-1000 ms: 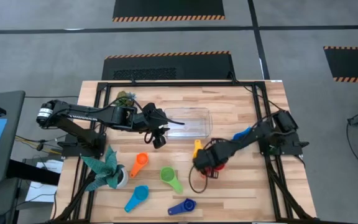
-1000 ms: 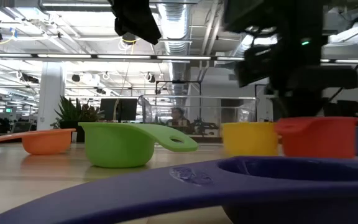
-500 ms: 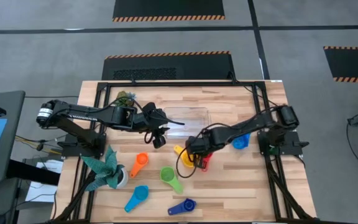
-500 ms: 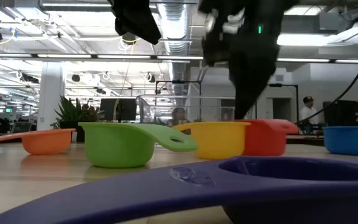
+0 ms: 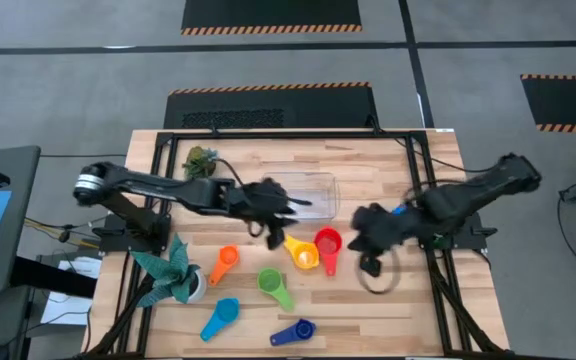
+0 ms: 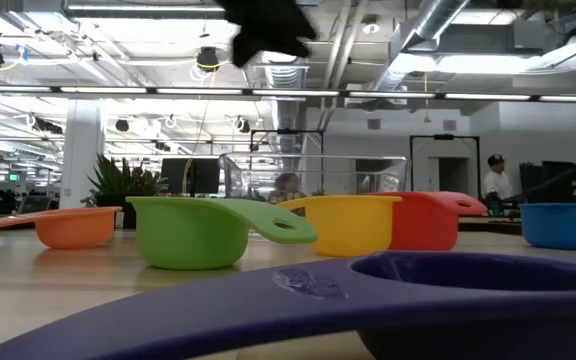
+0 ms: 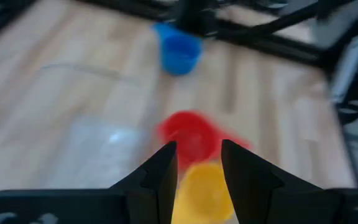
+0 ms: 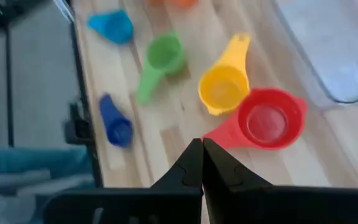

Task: Nest measuring cups in basket
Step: Adjust the measuring cups on the table

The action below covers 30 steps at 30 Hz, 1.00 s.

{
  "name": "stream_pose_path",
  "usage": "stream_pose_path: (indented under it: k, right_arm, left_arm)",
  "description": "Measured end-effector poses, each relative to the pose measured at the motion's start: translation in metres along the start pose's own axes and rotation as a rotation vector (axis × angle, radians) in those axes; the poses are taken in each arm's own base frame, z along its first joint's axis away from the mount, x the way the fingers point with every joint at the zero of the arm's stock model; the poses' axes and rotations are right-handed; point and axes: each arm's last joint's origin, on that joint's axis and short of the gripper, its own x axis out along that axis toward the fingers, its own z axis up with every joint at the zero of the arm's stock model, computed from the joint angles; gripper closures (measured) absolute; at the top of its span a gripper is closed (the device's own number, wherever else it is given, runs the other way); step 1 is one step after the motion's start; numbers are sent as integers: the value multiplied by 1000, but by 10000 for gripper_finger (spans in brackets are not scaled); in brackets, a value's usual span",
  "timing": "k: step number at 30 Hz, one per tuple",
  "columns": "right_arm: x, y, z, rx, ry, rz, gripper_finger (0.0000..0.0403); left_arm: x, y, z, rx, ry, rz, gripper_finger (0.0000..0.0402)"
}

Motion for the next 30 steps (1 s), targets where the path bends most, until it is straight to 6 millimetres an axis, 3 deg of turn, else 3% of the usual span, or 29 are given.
stream_pose_path:
  k: [6,11,15,21,26,30]
  right_arm:
    - [-52,8,-25,35,-203,42,383]
    - [-74,11,-40,-2,-298,68,386]
    - [-78,14,-47,-33,-322,70,385]
    - [-79,18,-52,-60,-330,68,382]
    - [-76,21,-56,-78,-319,63,385]
    - [-73,23,-57,-85,-314,54,384]
  left_arm:
    - [54,-21,10,92,34,-112,288]
    - [81,-40,24,263,174,-104,288]
    - [97,-52,36,376,250,-91,288]
    - [125,-63,37,530,311,-94,287]
    - [148,-62,17,554,400,-77,278]
    - [155,-59,8,556,426,-45,274]
